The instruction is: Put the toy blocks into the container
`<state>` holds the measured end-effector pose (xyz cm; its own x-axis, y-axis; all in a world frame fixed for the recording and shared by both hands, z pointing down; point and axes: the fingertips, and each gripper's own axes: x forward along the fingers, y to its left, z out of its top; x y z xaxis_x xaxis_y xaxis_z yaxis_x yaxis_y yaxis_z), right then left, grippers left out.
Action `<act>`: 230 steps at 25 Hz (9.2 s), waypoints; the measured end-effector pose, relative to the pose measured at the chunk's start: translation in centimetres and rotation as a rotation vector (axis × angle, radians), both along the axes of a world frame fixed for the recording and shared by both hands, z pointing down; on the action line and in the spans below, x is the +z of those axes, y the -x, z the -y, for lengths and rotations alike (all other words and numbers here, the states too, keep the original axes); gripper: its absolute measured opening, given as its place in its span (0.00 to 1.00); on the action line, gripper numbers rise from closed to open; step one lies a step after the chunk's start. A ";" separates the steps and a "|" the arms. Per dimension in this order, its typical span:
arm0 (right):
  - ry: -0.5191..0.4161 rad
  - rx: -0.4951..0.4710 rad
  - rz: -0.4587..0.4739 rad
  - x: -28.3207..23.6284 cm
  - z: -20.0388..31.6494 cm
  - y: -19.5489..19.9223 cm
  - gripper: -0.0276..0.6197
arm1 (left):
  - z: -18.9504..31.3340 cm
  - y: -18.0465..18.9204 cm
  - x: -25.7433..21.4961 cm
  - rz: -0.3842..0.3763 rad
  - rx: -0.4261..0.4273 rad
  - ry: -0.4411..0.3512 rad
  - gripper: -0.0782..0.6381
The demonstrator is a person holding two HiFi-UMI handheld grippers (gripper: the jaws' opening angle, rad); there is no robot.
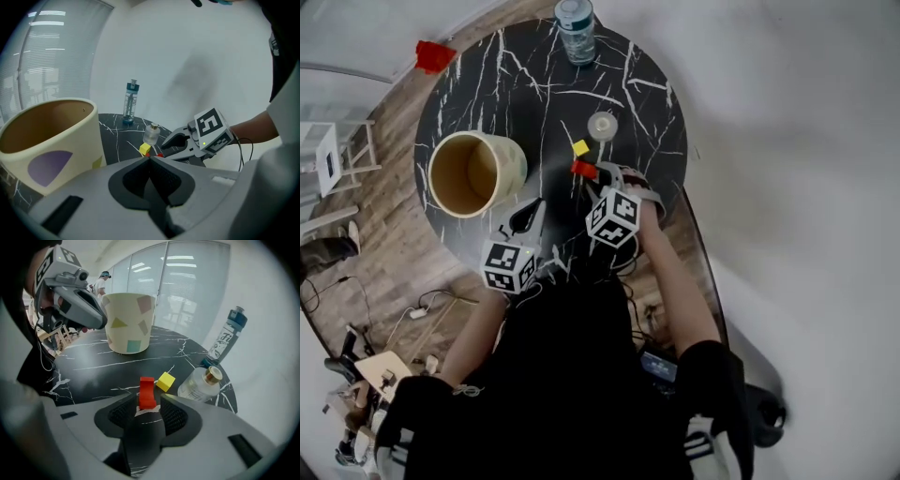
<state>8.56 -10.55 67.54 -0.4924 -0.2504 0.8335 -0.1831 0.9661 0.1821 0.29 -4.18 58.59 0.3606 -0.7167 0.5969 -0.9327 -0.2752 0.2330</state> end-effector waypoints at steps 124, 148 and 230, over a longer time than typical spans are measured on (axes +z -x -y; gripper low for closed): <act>0.084 0.523 0.578 -7.4 3.2 -4.0 0.04 | 11.6 -5.8 9.3 0.362 0.454 0.227 0.36; 0.098 0.518 0.586 -8.0 1.9 -2.8 0.04 | 9.6 -4.7 7.3 0.263 0.290 0.121 0.31; -0.073 0.236 0.701 -22.3 -9.1 19.8 0.04 | -3.7 19.1 -11.3 0.131 -0.097 -0.218 0.31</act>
<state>-11.24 -1.45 45.19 -0.8290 -0.4580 0.3209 -0.4811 0.8766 0.0084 -18.80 -0.50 47.33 0.2143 -0.8610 0.4613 -0.9754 -0.2139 0.0538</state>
